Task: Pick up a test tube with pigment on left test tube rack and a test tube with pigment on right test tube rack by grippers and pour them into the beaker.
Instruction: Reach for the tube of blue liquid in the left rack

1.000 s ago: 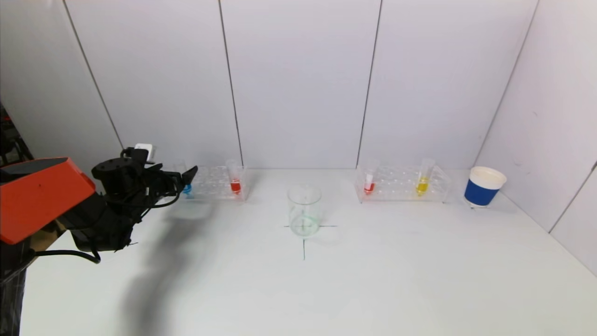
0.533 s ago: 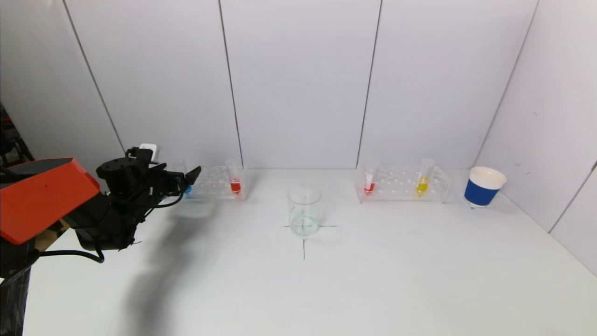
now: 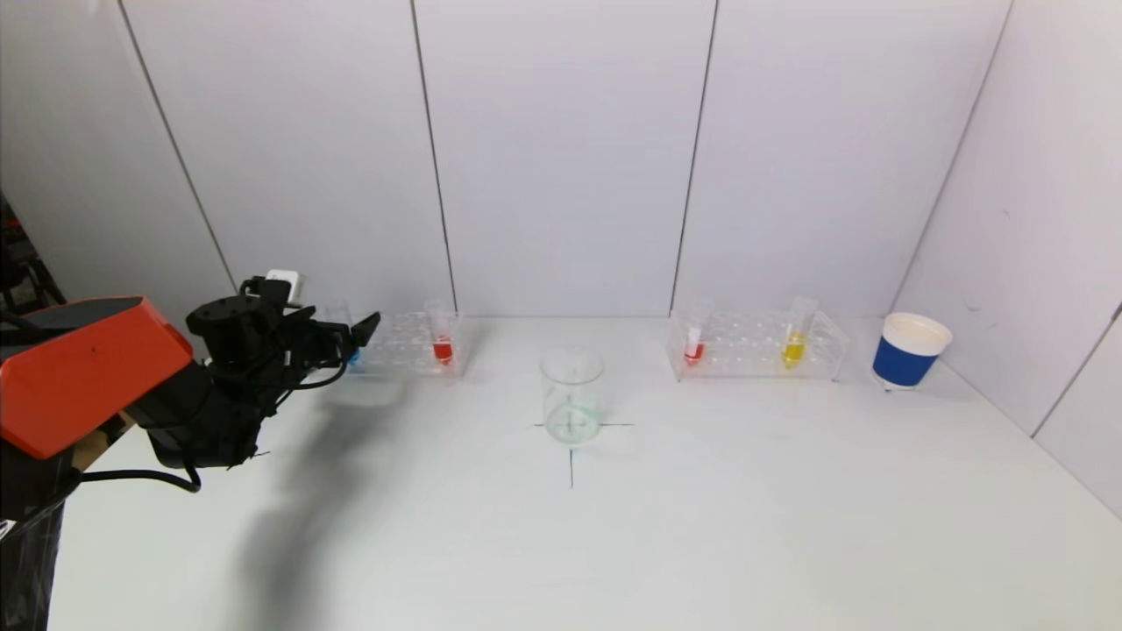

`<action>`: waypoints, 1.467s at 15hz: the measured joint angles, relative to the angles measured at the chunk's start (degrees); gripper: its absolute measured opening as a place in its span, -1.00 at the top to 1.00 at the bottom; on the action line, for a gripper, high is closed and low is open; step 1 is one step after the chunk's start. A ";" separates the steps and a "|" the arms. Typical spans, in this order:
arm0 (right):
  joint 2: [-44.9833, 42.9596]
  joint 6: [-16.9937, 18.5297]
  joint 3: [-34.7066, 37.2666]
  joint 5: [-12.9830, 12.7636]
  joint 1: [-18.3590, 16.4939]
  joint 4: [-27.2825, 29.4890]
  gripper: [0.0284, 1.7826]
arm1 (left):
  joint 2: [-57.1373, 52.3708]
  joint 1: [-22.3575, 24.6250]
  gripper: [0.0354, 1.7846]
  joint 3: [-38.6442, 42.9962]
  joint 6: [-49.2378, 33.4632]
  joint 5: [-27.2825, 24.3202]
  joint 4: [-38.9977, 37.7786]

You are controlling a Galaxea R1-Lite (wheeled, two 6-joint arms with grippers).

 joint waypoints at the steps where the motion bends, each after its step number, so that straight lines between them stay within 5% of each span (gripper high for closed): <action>1: 0.00 0.00 0.00 0.00 0.00 -0.01 -0.99 | 0.06 -0.02 -0.98 -0.11 0.00 0.05 0.00; 19: 0.00 0.00 0.00 0.00 0.00 -0.01 -0.99 | 1.16 0.06 -0.97 -2.15 0.00 0.40 1.18; 22: 0.00 0.00 0.00 0.00 0.00 -0.01 -0.99 | 1.16 0.06 -0.76 -2.15 -0.05 0.41 1.18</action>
